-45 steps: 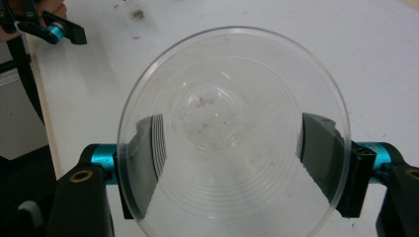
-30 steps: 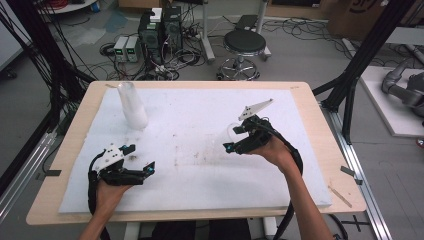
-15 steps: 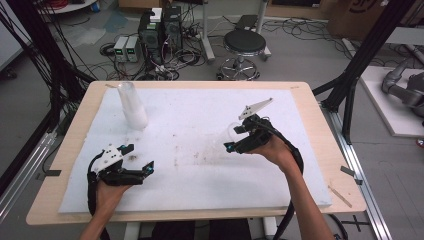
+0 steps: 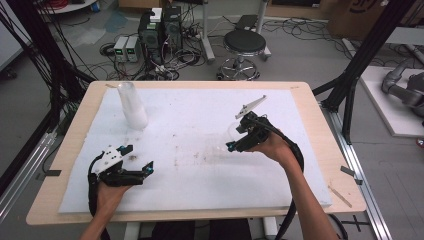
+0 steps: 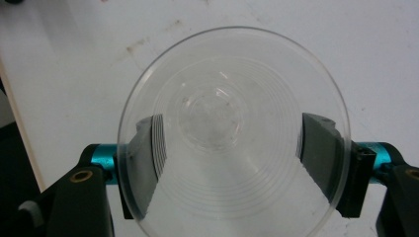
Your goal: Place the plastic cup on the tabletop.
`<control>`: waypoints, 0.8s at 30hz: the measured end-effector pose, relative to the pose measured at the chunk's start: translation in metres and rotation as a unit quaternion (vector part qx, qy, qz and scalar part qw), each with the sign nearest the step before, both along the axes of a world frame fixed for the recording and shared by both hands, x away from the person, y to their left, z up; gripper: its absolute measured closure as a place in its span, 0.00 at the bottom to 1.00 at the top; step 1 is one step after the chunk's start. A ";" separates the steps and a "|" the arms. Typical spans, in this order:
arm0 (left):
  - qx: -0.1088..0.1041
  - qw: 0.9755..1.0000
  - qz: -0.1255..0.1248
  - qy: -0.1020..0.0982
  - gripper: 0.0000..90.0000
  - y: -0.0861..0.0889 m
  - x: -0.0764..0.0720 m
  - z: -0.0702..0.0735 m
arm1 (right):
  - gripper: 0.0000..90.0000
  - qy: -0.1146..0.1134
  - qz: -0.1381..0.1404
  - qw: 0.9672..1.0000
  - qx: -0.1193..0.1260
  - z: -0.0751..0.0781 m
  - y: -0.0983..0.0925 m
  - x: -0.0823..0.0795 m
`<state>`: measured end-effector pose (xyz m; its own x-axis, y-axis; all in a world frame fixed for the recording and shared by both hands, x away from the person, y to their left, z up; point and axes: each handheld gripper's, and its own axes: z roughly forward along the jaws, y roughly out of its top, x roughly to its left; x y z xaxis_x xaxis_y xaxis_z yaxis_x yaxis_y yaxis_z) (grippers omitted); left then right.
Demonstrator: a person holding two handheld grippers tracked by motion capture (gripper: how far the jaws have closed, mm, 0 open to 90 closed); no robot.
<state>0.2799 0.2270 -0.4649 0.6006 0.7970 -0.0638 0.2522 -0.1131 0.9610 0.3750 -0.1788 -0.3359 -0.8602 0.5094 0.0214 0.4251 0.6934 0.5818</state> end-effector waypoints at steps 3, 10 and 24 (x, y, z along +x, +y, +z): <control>0.001 1.000 -0.001 0.001 0.03 0.000 0.000 0.000 | 0.30 0.006 -0.005 1.000 -0.020 -0.002 0.003 0.002; 0.009 1.000 -0.002 -0.002 0.03 -0.002 0.000 -0.001 | 0.30 0.012 -0.007 0.998 -0.065 -0.006 0.009 0.009; 0.008 1.000 -0.007 0.001 0.03 -0.002 0.001 -0.001 | 0.30 0.032 -0.002 0.991 -0.132 -0.022 0.026 0.019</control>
<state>0.2806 0.2255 -0.4659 0.6110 0.7900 -0.0510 0.2516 -0.1327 0.9587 0.3936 -0.1525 -0.3576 -0.8598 0.5073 -0.0588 0.4578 0.8167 0.3514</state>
